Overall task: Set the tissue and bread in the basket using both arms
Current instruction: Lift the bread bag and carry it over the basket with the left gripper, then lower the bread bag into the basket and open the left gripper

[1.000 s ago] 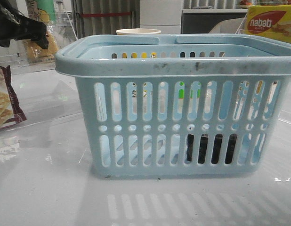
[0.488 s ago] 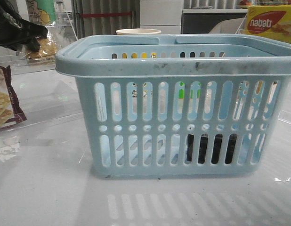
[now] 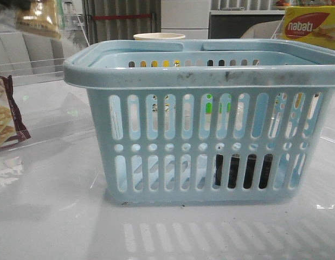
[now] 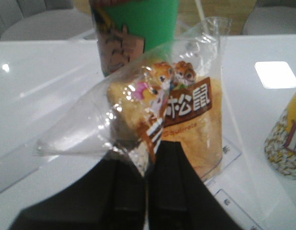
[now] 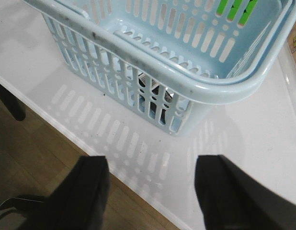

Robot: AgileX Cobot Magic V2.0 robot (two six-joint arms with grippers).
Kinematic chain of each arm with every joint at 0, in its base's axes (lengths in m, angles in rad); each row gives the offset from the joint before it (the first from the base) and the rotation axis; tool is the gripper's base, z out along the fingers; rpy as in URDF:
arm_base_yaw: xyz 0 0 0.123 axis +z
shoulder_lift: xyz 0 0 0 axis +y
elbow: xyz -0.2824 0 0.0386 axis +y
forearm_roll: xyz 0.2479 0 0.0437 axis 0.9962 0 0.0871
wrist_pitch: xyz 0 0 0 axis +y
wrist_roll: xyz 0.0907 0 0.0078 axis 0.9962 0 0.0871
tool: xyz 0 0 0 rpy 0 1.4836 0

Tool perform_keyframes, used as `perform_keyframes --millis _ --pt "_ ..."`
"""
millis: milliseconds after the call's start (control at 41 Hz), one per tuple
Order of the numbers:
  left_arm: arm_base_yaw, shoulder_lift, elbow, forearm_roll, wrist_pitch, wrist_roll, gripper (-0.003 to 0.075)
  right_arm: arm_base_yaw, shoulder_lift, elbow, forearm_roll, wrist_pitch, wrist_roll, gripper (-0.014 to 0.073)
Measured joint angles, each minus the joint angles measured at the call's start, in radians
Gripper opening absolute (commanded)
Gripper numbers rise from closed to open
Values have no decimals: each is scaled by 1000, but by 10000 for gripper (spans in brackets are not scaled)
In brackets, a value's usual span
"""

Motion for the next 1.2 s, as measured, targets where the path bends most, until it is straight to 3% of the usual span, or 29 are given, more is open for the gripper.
perform_keyframes --millis 244,537,927,1195 --pt "-77 -192 0 0 168 0 91 0 0 0 0 0 0 498" --pt "-274 -288 -2 0 377 0 90 0 0 0 0 0 0 498" --pt "-537 -119 -2 2 457 0 90 0 0 0 0 0 0 498" --pt "-622 36 -2 23 451 0 114 0 0 0 0 0 0 498"
